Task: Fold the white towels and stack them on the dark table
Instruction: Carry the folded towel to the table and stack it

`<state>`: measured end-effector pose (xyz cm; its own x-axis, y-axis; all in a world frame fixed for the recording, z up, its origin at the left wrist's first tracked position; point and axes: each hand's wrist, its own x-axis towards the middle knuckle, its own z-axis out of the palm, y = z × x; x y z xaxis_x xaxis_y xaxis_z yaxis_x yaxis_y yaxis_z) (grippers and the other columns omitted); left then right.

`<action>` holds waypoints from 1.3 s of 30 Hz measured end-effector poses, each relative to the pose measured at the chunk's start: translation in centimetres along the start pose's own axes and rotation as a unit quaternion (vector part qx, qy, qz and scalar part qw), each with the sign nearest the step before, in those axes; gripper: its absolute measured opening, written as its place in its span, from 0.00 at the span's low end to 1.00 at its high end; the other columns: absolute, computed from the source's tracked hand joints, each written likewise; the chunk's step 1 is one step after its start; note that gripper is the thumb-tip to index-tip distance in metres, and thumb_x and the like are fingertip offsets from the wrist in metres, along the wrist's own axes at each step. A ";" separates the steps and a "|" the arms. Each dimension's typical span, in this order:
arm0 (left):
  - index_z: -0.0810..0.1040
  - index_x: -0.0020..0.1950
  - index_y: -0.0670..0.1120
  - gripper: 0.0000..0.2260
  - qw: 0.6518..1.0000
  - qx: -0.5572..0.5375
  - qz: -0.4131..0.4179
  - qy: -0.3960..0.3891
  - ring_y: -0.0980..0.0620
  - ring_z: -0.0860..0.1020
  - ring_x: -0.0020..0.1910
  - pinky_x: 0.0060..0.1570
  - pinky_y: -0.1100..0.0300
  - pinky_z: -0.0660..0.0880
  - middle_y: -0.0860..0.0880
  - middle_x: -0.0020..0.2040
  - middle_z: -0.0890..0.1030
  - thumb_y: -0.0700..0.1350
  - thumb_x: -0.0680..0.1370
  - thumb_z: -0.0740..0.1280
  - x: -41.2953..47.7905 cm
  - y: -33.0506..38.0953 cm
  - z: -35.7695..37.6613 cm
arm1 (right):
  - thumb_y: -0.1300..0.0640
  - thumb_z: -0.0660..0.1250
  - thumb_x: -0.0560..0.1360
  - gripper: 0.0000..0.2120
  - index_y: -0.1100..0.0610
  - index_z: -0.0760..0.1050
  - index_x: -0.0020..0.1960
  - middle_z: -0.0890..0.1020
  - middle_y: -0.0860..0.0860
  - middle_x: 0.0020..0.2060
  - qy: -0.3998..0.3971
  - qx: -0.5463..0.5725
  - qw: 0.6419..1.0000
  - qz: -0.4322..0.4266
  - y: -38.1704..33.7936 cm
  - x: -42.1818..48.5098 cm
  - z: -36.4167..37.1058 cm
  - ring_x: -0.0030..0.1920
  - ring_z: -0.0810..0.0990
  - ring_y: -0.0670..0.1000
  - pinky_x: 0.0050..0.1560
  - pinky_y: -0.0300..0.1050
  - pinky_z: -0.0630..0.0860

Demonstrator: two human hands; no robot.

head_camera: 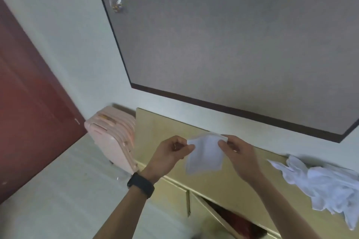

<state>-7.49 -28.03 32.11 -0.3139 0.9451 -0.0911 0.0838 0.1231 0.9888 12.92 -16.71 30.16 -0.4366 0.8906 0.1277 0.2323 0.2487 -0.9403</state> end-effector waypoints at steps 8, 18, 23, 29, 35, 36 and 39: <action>0.73 0.43 0.41 0.10 0.967 -0.138 -0.067 0.203 0.44 0.80 0.48 0.57 0.45 0.79 0.40 0.44 0.79 0.41 0.75 0.75 -18.6 -6.4 -5.6 | 0.56 0.70 0.78 0.04 0.49 0.83 0.48 0.85 0.47 0.41 -0.212 0.041 0.976 -0.010 -2.3 -10.1 11.3 0.42 0.82 0.48 0.45 0.46 0.75; 0.81 0.43 0.35 0.11 0.857 -0.118 -0.052 0.499 0.47 0.84 0.47 0.55 0.54 0.79 0.41 0.43 0.84 0.42 0.72 0.77 -45.7 -9.1 -19.4 | 0.54 0.74 0.74 0.07 0.58 0.82 0.42 0.79 0.46 0.31 -0.395 0.048 0.913 -0.088 -12.7 -24.7 32.6 0.35 0.74 0.43 0.42 0.44 0.72; 0.83 0.57 0.45 0.17 0.808 -0.099 -0.045 0.579 0.50 0.83 0.53 0.59 0.53 0.76 0.45 0.50 0.86 0.51 0.72 0.78 -60.5 -11.3 -26.5 | 0.54 0.72 0.76 0.07 0.54 0.79 0.40 0.78 0.44 0.30 -0.448 0.074 0.882 -0.130 -18.8 -36.8 45.5 0.34 0.74 0.42 0.40 0.42 0.71; 0.86 0.52 0.45 0.13 0.768 -0.101 -0.055 0.630 0.46 0.82 0.56 0.63 0.49 0.76 0.45 0.52 0.86 0.52 0.74 0.74 -78.4 -13.3 -34.7 | 0.52 0.66 0.80 0.03 0.44 0.78 0.49 0.83 0.38 0.44 -0.507 0.103 0.842 -0.156 -25.7 -53.1 58.9 0.45 0.80 0.34 0.43 0.25 0.71; 0.83 0.54 0.48 0.10 0.687 -0.054 -0.064 0.722 0.47 0.83 0.52 0.57 0.48 0.79 0.48 0.48 0.86 0.52 0.77 0.72 -91.3 -13.5 -41.6 | 0.52 0.68 0.79 0.02 0.50 0.78 0.49 0.83 0.44 0.39 -0.576 0.125 0.786 -0.188 -31.9 -64.4 68.9 0.41 0.80 0.38 0.42 0.28 0.72; 0.82 0.55 0.47 0.10 0.675 -0.056 -0.059 0.734 0.46 0.83 0.51 0.56 0.49 0.80 0.47 0.47 0.86 0.50 0.78 0.71 -93.1 -13.5 -42.6 | 0.52 0.69 0.78 0.02 0.49 0.79 0.49 0.83 0.44 0.38 -0.596 0.129 0.770 -0.186 -32.9 -65.9 70.5 0.40 0.80 0.39 0.42 0.31 0.73; 0.81 0.56 0.47 0.08 0.642 -0.066 -0.052 0.762 0.45 0.84 0.50 0.52 0.52 0.81 0.44 0.47 0.85 0.48 0.79 0.70 -98.2 -14.2 -45.5 | 0.55 0.71 0.77 0.03 0.48 0.80 0.50 0.84 0.46 0.39 -0.637 0.150 0.738 -0.165 -35.1 -70.4 75.5 0.40 0.80 0.43 0.43 0.35 0.77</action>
<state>-20.89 -136.32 32.33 -0.8804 -0.4728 -0.0356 -0.0621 0.0405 0.9972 -30.15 -116.90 30.37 -0.9334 -0.3285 0.1444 -0.1885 0.1065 -0.9763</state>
